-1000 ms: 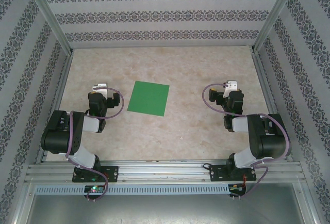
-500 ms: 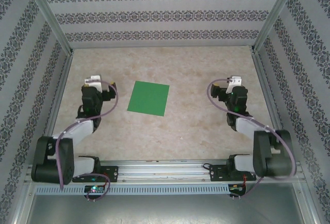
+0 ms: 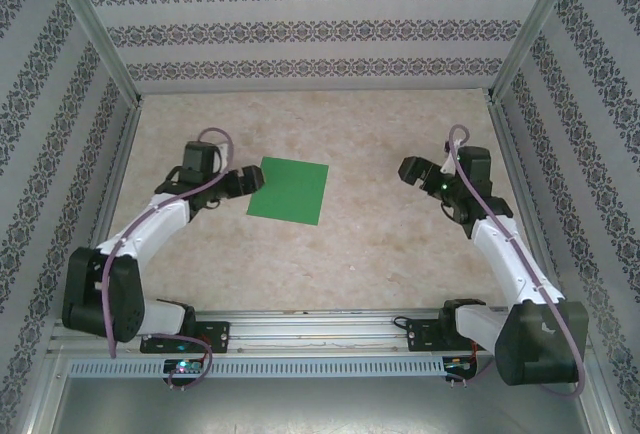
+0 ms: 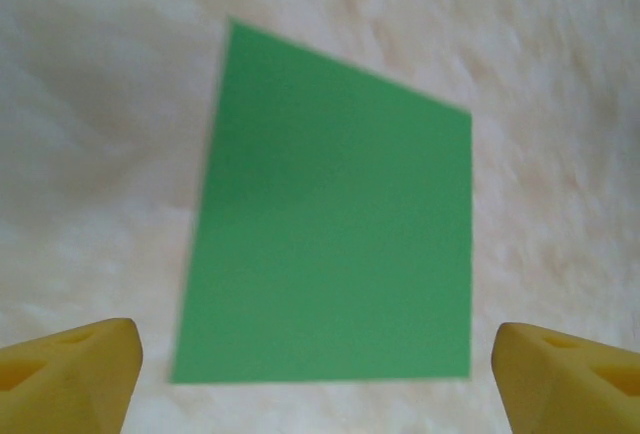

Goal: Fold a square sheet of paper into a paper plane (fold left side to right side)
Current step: Move the square sheet of paper to the center of the table.

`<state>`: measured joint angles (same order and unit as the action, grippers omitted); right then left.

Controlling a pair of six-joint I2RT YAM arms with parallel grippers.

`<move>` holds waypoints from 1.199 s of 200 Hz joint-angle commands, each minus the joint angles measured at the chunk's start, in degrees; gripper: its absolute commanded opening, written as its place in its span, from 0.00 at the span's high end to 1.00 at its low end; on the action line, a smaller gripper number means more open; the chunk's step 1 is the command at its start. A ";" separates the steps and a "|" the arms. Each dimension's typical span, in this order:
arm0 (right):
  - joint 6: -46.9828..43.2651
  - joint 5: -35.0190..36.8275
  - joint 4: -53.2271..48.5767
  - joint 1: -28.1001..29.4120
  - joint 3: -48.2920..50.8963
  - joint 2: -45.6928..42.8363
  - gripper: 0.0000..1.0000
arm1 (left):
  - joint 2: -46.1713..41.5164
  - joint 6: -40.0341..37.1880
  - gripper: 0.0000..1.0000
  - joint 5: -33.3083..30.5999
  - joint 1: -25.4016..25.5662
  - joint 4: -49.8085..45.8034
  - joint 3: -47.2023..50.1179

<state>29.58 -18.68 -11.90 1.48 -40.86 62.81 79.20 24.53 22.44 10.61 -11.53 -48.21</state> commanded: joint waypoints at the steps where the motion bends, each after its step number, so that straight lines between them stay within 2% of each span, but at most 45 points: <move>1: 4.62 -2.36 -3.89 1.74 3.04 -1.93 0.03 | 6.09 0.78 0.16 5.14 3.48 -0.48 -2.53; 41: 2.66 0.69 -9.30 3.88 0.23 -2.79 0.06 | 21.55 3.47 0.34 8.38 4.74 -3.01 -13.79; 94: -0.05 4.20 -13.43 4.30 -1.41 -2.89 0.08 | 30.99 7.14 0.35 4.01 7.47 -3.59 -19.74; 119: -0.44 6.49 -14.38 4.85 -1.50 -3.57 0.08 | 31.84 10.03 0.35 1.79 8.35 -3.21 -18.68; 141: -0.09 8.45 -14.79 5.20 -1.88 -2.84 0.08 | 31.95 13.84 0.35 2.25 9.67 -1.61 -16.23; 175: -0.46 9.13 -15.60 6.27 -4.18 0.46 0.09 | 29.51 23.81 0.36 2.04 14.40 7.77 -8.39; 205: -1.95 11.13 -16.29 9.20 -7.88 5.98 0.14 | 27.16 31.48 0.37 1.02 18.23 15.74 -3.34; 240: -4.79 13.18 -15.67 15.05 -15.40 16.56 0.15 | 23.37 32.67 0.36 3.08 18.75 17.27 -4.23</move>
<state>27.79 -8.29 -27.14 13.13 -50.85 73.65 104.29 52.80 24.80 28.88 6.42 -53.45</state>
